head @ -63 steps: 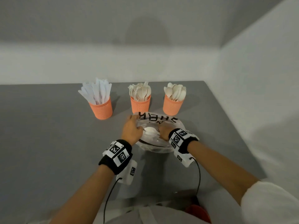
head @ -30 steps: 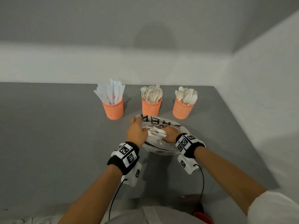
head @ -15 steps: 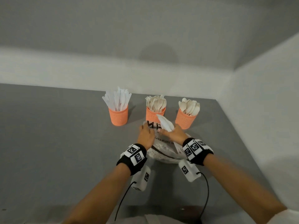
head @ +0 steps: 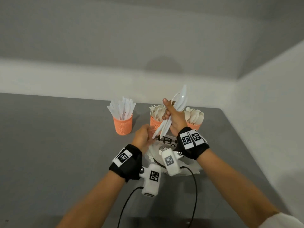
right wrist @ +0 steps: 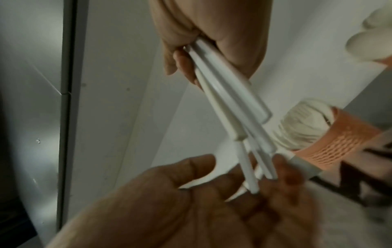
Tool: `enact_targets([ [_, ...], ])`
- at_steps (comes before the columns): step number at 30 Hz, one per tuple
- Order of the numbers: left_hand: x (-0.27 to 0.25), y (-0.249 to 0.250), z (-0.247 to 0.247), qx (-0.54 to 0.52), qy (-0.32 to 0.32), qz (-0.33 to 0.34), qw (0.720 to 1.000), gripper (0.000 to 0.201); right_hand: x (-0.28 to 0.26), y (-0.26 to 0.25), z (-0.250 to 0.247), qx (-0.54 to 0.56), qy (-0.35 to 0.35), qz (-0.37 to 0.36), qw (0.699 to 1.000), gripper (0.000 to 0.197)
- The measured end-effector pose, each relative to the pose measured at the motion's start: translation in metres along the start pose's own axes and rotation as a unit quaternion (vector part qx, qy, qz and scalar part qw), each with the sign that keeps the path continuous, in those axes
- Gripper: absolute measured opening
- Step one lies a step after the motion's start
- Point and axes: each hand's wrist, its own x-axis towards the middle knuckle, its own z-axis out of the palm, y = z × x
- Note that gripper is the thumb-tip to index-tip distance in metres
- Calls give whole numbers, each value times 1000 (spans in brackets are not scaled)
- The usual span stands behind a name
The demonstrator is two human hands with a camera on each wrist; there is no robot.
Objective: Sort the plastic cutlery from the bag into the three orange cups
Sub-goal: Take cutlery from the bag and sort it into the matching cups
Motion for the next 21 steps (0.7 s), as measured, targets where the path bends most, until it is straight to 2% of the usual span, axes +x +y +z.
enact_targets([
  [2,-8,3,0,-108,-41,-93,989,37,-1,14,9,15,-2,-7,1000,20],
  [4,-11,5,2,-150,-71,-102,981,48,-4,33,13,-3,0,-15,1000,15],
  [6,-12,8,3,-131,-95,-90,983,53,-7,51,13,-41,25,-9,999,17],
  [9,-9,6,-2,-50,-83,-100,990,59,-7,64,12,-96,57,9,994,26],
  [11,-6,4,-9,35,-62,-61,996,55,-6,66,12,-138,56,11,989,38],
  [13,-4,7,-12,103,-70,4,992,43,-9,66,15,-197,34,17,980,23],
  [15,-4,15,-10,162,-65,60,983,31,-15,70,17,-262,13,40,964,22],
  [18,4,25,-8,192,-8,117,974,27,-25,76,24,-356,-21,27,934,13],
  [21,12,27,-9,211,35,136,967,25,-27,79,25,-434,-63,-1,898,22],
])
